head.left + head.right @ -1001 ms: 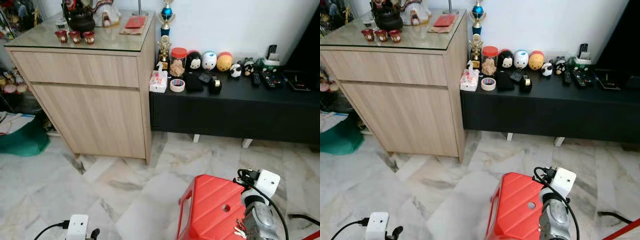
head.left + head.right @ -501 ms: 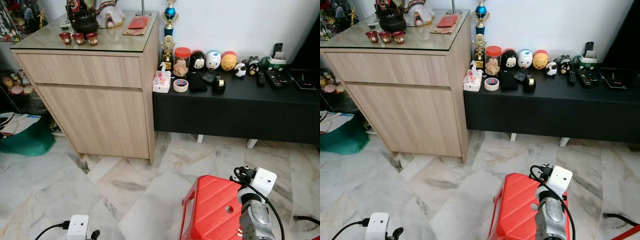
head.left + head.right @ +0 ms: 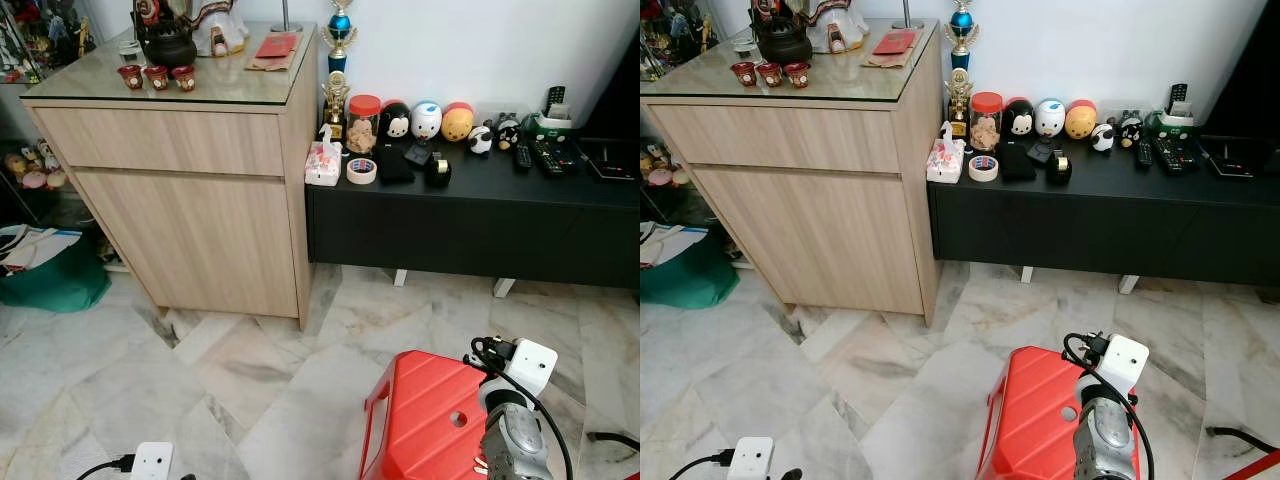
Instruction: Hang keys on a hook
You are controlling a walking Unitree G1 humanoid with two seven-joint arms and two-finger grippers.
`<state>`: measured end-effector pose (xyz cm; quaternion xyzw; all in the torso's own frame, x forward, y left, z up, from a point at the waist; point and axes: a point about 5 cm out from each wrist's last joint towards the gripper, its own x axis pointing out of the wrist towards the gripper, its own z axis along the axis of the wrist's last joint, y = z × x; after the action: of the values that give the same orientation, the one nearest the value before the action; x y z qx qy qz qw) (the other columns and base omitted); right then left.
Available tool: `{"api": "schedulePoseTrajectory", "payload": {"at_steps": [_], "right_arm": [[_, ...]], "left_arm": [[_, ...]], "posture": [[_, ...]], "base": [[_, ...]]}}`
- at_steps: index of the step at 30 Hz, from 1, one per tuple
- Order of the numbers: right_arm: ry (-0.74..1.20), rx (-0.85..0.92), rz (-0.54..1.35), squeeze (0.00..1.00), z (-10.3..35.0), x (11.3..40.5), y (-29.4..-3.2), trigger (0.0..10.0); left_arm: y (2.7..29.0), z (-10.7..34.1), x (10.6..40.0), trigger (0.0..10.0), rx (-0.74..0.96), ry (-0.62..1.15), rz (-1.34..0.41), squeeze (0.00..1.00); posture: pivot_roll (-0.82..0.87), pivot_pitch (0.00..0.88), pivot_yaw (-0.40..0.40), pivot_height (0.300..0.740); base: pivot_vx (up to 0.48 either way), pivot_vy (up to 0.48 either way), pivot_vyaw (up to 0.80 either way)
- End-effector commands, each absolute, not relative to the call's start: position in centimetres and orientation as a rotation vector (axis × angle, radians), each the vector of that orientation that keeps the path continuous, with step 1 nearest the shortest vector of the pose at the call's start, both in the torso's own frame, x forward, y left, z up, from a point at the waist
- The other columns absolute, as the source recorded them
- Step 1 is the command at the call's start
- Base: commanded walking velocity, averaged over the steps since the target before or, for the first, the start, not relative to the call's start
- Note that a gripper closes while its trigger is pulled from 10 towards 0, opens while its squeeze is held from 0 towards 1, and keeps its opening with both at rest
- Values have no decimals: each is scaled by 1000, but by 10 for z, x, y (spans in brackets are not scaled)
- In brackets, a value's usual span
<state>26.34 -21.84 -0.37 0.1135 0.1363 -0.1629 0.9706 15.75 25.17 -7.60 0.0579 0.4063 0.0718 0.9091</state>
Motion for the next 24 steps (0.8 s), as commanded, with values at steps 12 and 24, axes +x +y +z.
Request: {"api": "schedulePoseTrajectory", "payload": {"at_steps": [12, 24], "right_arm": [[304, 212, -339, 0, -9, 259, -220, 10000], [302, 211, -344, 0, -7, 261, -221, 10000]], "left_arm": [[258, -81, 142, 10000, 112, 890, 167, 0], [255, -81, 146, 10000, 97, 882, 168, 0]], "posture": [[57, 0, 10, 740], [56, 0, 3, 740]], "base": [[-149, 0, 0], [-306, 0, 0]]}}
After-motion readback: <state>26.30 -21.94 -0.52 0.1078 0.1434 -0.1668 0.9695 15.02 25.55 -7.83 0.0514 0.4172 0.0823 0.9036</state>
